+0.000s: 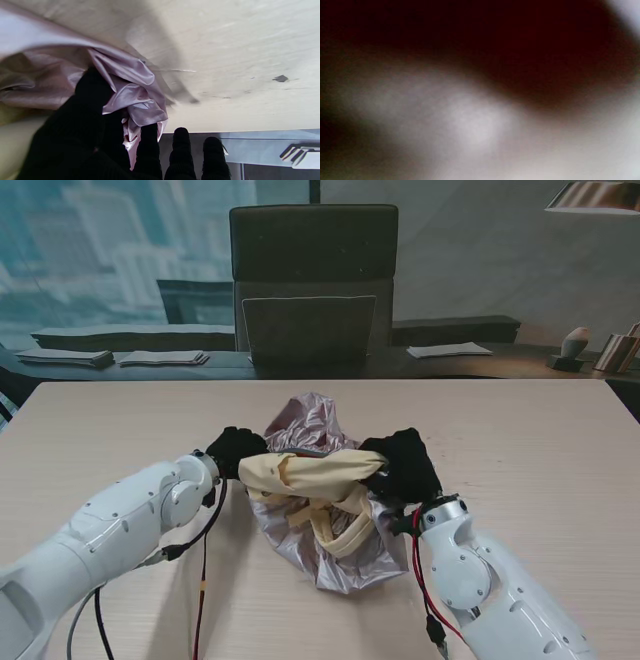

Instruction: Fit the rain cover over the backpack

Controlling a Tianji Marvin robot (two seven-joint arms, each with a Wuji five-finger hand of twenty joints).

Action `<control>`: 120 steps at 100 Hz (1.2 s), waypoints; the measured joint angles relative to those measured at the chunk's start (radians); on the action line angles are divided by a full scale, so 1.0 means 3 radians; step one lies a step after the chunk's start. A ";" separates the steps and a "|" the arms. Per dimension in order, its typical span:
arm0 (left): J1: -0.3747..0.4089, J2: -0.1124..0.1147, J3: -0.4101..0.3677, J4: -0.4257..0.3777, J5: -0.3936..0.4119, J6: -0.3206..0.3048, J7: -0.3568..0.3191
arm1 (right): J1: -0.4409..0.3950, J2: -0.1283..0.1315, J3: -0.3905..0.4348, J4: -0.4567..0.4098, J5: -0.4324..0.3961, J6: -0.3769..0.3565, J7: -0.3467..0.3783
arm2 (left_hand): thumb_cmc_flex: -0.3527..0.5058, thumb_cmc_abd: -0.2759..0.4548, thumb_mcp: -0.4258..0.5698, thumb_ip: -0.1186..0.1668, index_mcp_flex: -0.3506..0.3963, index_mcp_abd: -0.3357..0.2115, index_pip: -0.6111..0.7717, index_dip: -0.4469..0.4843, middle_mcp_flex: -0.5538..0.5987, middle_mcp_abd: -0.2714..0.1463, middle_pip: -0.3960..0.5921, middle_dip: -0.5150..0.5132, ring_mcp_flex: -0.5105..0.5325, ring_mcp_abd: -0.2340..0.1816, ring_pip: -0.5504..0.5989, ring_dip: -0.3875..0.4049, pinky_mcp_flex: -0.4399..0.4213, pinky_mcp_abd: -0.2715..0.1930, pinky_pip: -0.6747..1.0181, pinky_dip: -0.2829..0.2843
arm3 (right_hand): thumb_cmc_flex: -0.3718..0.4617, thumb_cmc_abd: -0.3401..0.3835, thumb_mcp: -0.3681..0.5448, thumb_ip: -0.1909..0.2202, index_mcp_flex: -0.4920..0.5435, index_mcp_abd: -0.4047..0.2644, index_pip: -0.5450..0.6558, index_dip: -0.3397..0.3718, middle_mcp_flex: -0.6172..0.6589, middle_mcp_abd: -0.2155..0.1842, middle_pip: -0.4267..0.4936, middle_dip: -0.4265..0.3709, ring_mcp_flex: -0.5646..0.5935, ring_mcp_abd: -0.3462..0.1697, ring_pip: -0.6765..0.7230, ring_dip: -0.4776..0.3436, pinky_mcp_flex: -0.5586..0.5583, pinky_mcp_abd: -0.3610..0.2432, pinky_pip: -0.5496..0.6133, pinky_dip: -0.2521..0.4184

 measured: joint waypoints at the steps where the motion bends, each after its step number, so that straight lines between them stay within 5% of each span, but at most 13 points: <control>1: -0.0003 -0.0001 0.0006 0.0002 -0.0003 -0.0001 -0.0003 | -0.0001 0.0000 0.0000 -0.0001 0.0001 0.0002 0.0000 | 0.0030 0.0035 -0.0010 -0.0039 -0.0011 0.0003 0.0004 0.0042 0.0036 0.0005 0.0002 0.0000 0.0037 0.0000 0.0009 0.0000 0.0000 0.0003 0.0000 0.0000 | 0.0000 0.0000 0.0000 0.0000 0.0000 0.0000 0.0000 0.0000 0.0000 0.0000 0.0000 0.0000 0.0000 0.0000 0.0000 0.0000 0.0003 0.0000 0.0000 0.0000; 12: 0.0006 -0.0014 -0.0051 0.0003 -0.0019 -0.0048 -0.0029 | -0.0003 -0.0007 -0.0008 -0.0001 -0.0017 0.0028 -0.0064 | 0.0409 0.0392 -0.0572 -0.0041 -0.0353 0.0174 0.0186 0.0526 0.0510 0.0026 0.0196 0.0127 0.0434 -0.0002 0.0360 0.0079 0.0005 0.0048 0.0235 -0.0098 | 0.0000 0.0000 0.0000 0.0000 0.0000 0.0000 0.0000 0.0000 0.0000 0.0000 0.0001 0.0000 0.0000 0.0000 0.0000 0.0000 0.0073 0.0023 -0.0001 0.0000; 14: 0.0026 -0.0015 -0.0110 -0.0013 -0.0019 -0.0054 -0.0044 | 0.0001 -0.0009 -0.0016 0.0006 -0.0047 0.0041 -0.0118 | 0.0409 0.0401 -0.0492 -0.0041 -0.0383 0.0180 0.0235 0.0631 0.0579 0.0026 0.0255 0.0235 0.0516 0.0007 0.0450 0.0144 0.0005 0.0055 0.0279 -0.0118 | 0.0000 0.0000 0.0000 0.0000 0.0000 0.0000 0.0000 0.0000 0.0000 0.0000 0.0001 0.0000 0.0000 0.0000 0.0000 0.0000 0.0092 0.0032 -0.0001 0.0000; 18: 0.0088 -0.0009 -0.0258 -0.0088 -0.0019 -0.0054 -0.0117 | 0.0012 -0.0015 -0.0034 0.0032 -0.0126 0.0077 -0.0253 | 0.0021 0.0208 0.0276 0.0031 -0.0439 0.0196 0.0407 0.0898 0.0775 0.0039 0.0380 0.0551 0.0701 0.0124 0.0687 0.0302 0.0005 0.0105 0.0432 -0.0121 | 0.0000 0.0000 0.0000 0.0000 0.0000 0.0000 0.0000 0.0000 0.0000 0.0001 0.0002 0.0000 0.0007 0.0007 0.0002 0.0000 0.0132 0.0033 -0.0001 0.0001; 22: 0.0148 0.0012 -0.0362 -0.0188 -0.0014 -0.0050 -0.0173 | 0.0020 -0.0025 -0.0040 0.0049 -0.0151 0.0114 -0.0328 | -0.0354 -0.0013 0.1012 0.0207 -0.0399 0.0232 0.0527 0.1175 0.0946 0.0069 0.0442 0.0850 0.0789 0.0131 0.0847 0.0396 0.0003 0.0133 0.0598 -0.0121 | 0.0000 0.0000 0.0000 0.0000 0.0000 0.0000 0.0000 0.0000 0.0000 0.0015 0.0005 0.0000 0.0043 0.0036 0.0037 0.0000 0.0174 0.0050 0.0001 0.0005; 26: 0.0179 0.0039 -0.0374 -0.0257 0.0006 -0.0051 -0.0168 | 0.0023 -0.0037 -0.0036 0.0053 -0.0137 0.0140 -0.0337 | -0.0563 -0.0123 0.1412 0.0426 -0.0366 0.0270 0.0604 0.1404 0.1047 0.0089 0.0458 0.1070 0.0869 0.0159 0.0929 0.0458 0.0002 0.0136 0.0703 -0.0121 | 0.0002 -0.0004 0.0000 0.0000 0.0000 0.0000 0.0000 0.0000 0.0000 0.0043 0.0040 0.0000 0.0043 0.0061 0.0070 0.0000 0.0225 0.0065 0.0041 0.0035; 36: 0.0250 0.0110 -0.0432 -0.0412 0.0244 -0.0094 -0.0208 | 0.0043 -0.0066 -0.0049 0.0093 -0.0148 0.0200 -0.0507 | -0.0854 -0.0160 0.1721 0.0834 -0.0332 0.0292 0.0681 0.1761 0.1212 0.0060 0.0462 0.1395 0.0922 0.0160 0.1040 0.0549 0.0002 0.0157 0.0856 -0.0108 | 0.0037 -0.0032 0.0004 -0.0002 0.0000 0.0000 0.0000 0.0000 0.0002 0.0144 0.0084 0.0066 0.0163 0.0201 0.0213 0.0045 0.0438 0.0116 0.0210 0.0147; 45: 0.0347 0.0182 -0.0586 -0.0572 0.0522 -0.0220 -0.0269 | 0.0100 -0.0085 -0.0085 0.0205 -0.0441 0.0310 -0.0828 | -0.0981 -0.0161 0.1800 0.1066 -0.0244 0.0308 0.0711 0.1908 0.1289 0.0026 0.0463 0.1532 0.0941 0.0160 0.1084 0.0596 0.0001 0.0159 0.0976 -0.0046 | 0.0037 -0.0051 0.0045 -0.0055 0.0000 0.0003 0.0005 0.0000 0.0115 0.0241 0.0115 0.0163 0.0381 0.0358 0.0437 0.0211 0.0731 0.0180 0.0398 0.0355; 60: 0.0623 0.0259 -0.1001 -0.0857 0.0770 -0.0347 -0.0270 | 0.0281 -0.0094 -0.0231 0.0497 -0.0764 0.0528 -0.1341 | -0.1016 -0.0154 0.1800 0.1215 -0.0244 0.0310 0.0720 0.2112 0.1282 -0.0007 0.0464 0.1600 0.0934 0.0160 0.1125 0.0630 0.0001 0.0159 0.1111 0.0011 | 0.0035 -0.0108 0.0130 -0.0093 0.0002 0.0088 0.0085 0.0001 0.0317 0.0383 0.0208 0.0353 0.0811 0.0575 0.0786 0.0414 0.1287 0.0409 0.0679 0.0744; 87: 0.1454 0.0353 -0.1926 -0.1654 0.1375 -0.0609 -0.0140 | 0.0564 -0.0046 -0.0443 0.0841 -0.1196 0.0825 -0.1606 | -0.1019 -0.0078 0.1800 0.1346 -0.0274 0.0443 0.0722 0.2367 0.1150 -0.0024 0.0496 0.1630 0.0845 0.0158 0.1165 0.0632 0.0001 0.0130 0.1307 0.0094 | 0.0080 -0.0185 0.0199 -0.0097 0.0088 0.0441 0.0211 -0.0086 0.0589 0.0538 0.0327 0.0538 0.1132 0.0772 0.1127 0.0613 0.1828 0.0775 0.0798 0.1054; 103: 0.1914 0.0351 -0.2364 -0.2034 0.1391 -0.0544 0.0038 | 0.0672 0.0014 -0.0556 0.0936 -0.1441 0.0982 -0.1656 | -0.1020 -0.0075 0.1800 0.1379 -0.0274 0.0448 0.0722 0.2391 0.1148 -0.0026 0.0536 0.1630 0.0845 0.0158 0.1205 0.0632 0.0001 0.0126 0.1522 0.0183 | 0.0127 -0.0197 0.0199 -0.0100 0.0130 0.0648 0.0303 -0.0189 0.0624 0.0586 0.0497 0.0569 0.1185 0.0824 0.1329 0.0812 0.2101 0.0956 0.0798 0.1102; 120: 0.2196 0.0344 -0.2640 -0.2247 0.1278 -0.0656 0.0148 | 0.0701 0.0009 -0.0603 0.0963 -0.1361 0.1187 -0.1723 | -0.1019 -0.0075 0.1800 0.1380 -0.0274 0.0482 0.0722 0.2392 0.1148 -0.0026 0.0537 0.1630 0.0845 0.0159 0.1206 0.0632 0.0061 0.0083 0.1676 0.0259 | 0.0203 -0.0292 0.0199 -0.0102 0.0205 0.0927 0.0419 -0.0294 0.0626 0.0619 0.0703 0.0570 0.1213 0.0864 0.1509 0.1038 0.2533 0.1071 0.0799 0.1104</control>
